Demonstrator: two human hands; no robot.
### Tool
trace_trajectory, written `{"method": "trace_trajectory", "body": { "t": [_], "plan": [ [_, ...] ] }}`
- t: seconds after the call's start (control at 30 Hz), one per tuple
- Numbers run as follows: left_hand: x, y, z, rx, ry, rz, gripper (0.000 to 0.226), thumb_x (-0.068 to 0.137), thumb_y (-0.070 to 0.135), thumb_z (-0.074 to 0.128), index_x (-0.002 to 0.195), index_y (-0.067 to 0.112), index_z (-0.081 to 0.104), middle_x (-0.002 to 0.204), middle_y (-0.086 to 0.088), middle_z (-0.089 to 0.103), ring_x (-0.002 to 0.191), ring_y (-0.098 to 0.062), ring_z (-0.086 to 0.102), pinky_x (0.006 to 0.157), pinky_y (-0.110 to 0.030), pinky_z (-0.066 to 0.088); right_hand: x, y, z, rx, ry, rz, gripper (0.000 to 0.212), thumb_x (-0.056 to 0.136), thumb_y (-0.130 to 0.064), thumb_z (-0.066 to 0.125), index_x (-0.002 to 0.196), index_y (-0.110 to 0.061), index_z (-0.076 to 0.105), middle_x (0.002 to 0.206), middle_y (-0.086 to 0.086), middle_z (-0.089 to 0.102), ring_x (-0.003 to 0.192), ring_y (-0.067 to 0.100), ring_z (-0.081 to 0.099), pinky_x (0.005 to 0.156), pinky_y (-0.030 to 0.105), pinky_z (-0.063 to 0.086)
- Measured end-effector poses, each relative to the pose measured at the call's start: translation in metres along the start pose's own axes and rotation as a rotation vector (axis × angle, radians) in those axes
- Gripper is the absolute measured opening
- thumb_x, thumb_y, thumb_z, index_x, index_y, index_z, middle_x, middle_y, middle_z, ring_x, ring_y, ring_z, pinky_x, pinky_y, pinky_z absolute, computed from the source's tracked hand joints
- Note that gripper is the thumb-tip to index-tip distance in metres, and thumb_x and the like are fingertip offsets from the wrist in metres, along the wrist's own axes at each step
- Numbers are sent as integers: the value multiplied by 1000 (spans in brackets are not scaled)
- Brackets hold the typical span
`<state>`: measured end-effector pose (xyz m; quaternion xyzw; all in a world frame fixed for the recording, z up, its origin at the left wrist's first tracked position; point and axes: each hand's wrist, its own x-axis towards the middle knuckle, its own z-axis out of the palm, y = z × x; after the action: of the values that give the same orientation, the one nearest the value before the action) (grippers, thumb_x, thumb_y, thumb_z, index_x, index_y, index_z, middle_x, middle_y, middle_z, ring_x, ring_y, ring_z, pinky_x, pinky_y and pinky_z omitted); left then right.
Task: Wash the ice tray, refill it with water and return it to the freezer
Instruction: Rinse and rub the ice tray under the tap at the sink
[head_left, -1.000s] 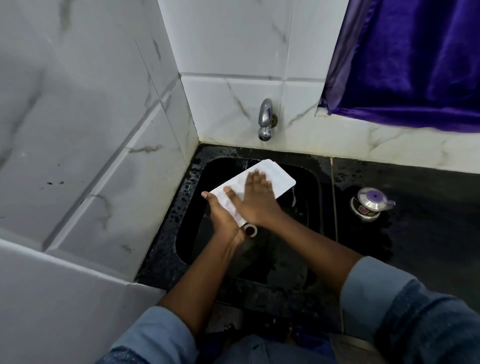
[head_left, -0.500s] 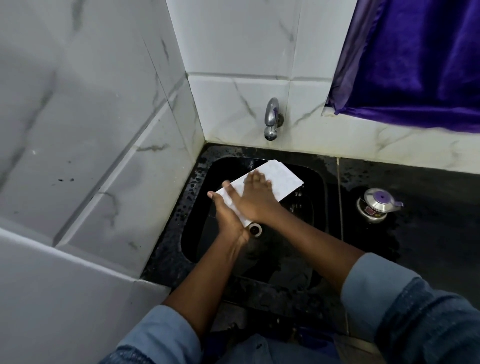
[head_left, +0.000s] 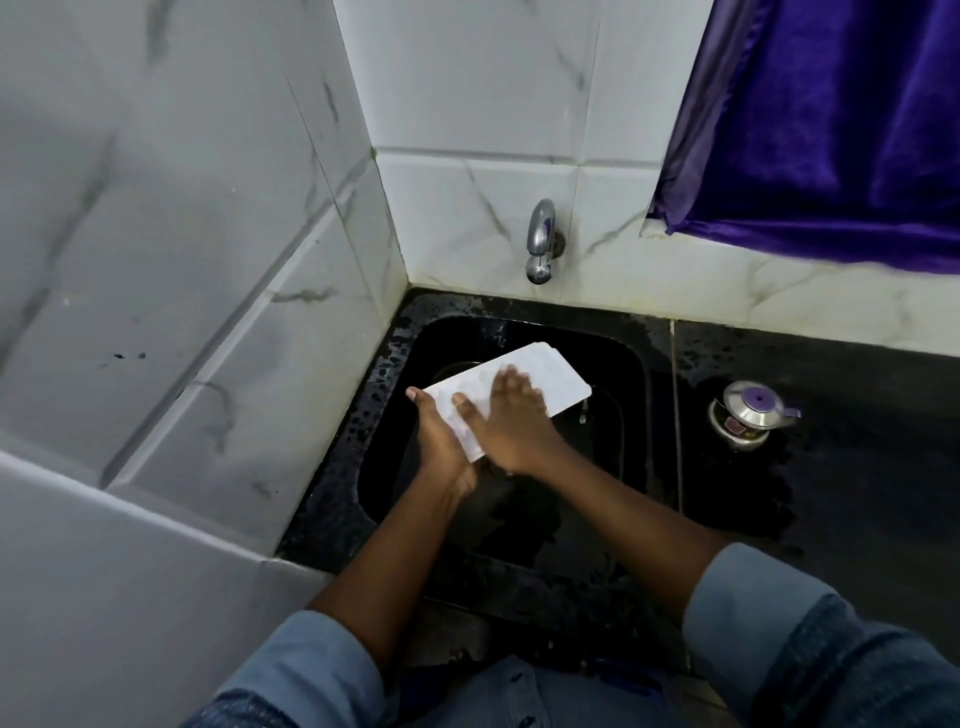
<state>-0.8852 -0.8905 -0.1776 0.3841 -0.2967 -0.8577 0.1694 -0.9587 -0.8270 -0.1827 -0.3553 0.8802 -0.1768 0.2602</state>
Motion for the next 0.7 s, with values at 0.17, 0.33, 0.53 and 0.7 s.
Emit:
{"method": "trace_trajectory", "body": {
  "t": [0.17,0.33,0.53,0.7],
  "plan": [
    [-1,22,-12,47,157,-4,95,97,86,21,136,13,68,125,-17,77,116,-40,73,109,-59,53,22,75,-39,-142,141,198,103,94,-86,5,168,-14,-1,175,11,-14,159,40,-21,118,59,-26],
    [5,31,-14,87,100,-5,92,96,86,25,136,16,68,127,-16,76,115,-39,74,104,-59,56,30,102,-62,267,123,101,85,100,-77,34,162,-19,36,167,5,39,152,31,38,123,47,30],
    [12,34,-17,214,162,37,76,101,78,37,125,17,73,121,-13,79,106,-36,78,93,-56,62,28,103,-80,464,288,88,40,101,-49,59,85,-12,59,84,0,62,77,20,60,67,35,37],
    [9,45,-11,329,246,147,45,111,51,46,101,17,74,107,-11,80,89,-31,78,84,-48,65,27,110,-91,725,284,138,40,95,-39,67,94,1,65,88,10,66,83,24,63,75,36,45]
  ]
}}
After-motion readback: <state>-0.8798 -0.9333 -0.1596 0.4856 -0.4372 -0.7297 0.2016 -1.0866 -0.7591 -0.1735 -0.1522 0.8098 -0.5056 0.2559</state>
